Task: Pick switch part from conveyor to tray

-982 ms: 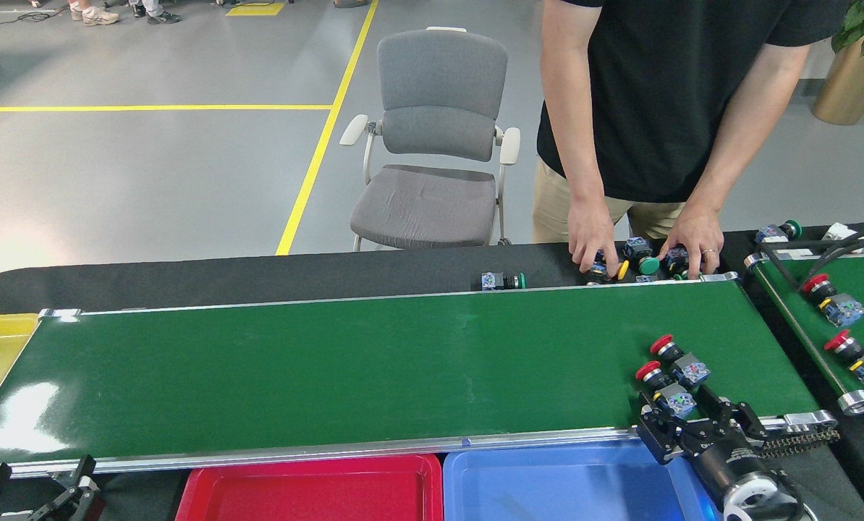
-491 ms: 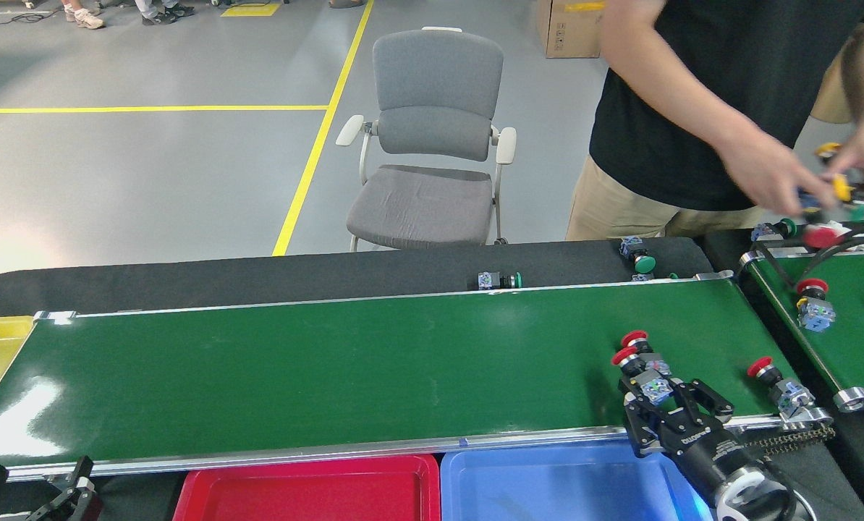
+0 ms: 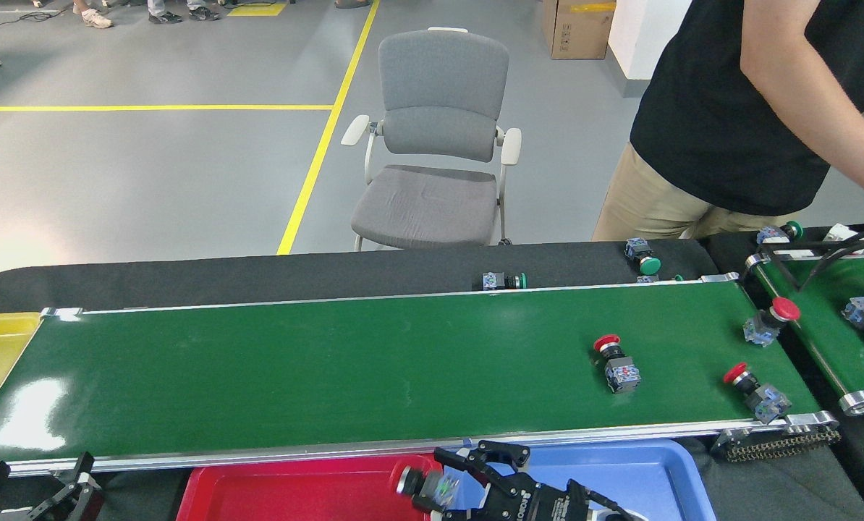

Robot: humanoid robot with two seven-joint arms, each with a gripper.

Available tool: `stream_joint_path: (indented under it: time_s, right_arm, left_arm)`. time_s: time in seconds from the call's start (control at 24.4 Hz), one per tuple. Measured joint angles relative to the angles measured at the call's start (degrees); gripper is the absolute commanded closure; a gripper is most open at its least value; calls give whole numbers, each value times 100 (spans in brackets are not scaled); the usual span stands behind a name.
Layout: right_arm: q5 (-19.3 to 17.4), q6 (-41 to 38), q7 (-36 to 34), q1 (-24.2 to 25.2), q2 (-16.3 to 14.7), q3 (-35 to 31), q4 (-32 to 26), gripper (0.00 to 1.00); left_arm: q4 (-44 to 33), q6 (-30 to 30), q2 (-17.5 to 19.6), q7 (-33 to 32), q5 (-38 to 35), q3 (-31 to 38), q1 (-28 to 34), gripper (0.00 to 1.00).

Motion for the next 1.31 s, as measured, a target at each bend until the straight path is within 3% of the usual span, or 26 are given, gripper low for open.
stream_joint_path:
  time_s: [0.04, 0.12, 0.29, 0.37, 0.53, 0.65, 0.86, 0.98, 1.31]
  right_arm:
    - [-16, -21, -6, 5, 7, -15, 0, 0]
    - [-63, 95, -15, 121, 30, -309, -67, 10]
    - [-126, 895, -36, 951, 45, -1904, -445, 11]
    - [-295, 1222, -277, 1537, 238, -2732, -619, 12]
    - [-311, 1787, -815, 2287, 519, -3611, -635, 12]
    - [-185, 2363, -992, 2290, 528, -3666, -633, 13]
    - [527, 2776, -1074, 1998, 545, -3663, -633, 13]
    - [754, 2948, -1094, 1890, 543, -3605, -597, 13]
    - [834, 3263, -334, 1292, 543, -3036, -249, 7]
  left_arm:
    - [0, 2, 0, 0, 0, 0, 1, 0]
    - [-2, 15, 0, 0, 0, 20, 48, 0]
    - [-24, -16, 0, 0, 0, 33, 72, 0]
    - [-35, -54, 0, -1, 0, 33, 72, 0]
    - [-38, -198, 0, -129, 0, 33, 75, 0]
    - [-37, -241, 0, -190, 0, 33, 72, 0]
    - [-5, -258, 0, -215, 0, 33, 11, 0]
    - [3, -247, 0, -218, 0, 33, -12, 0]
    - [27, -203, 0, -221, -3, 33, -28, 0]
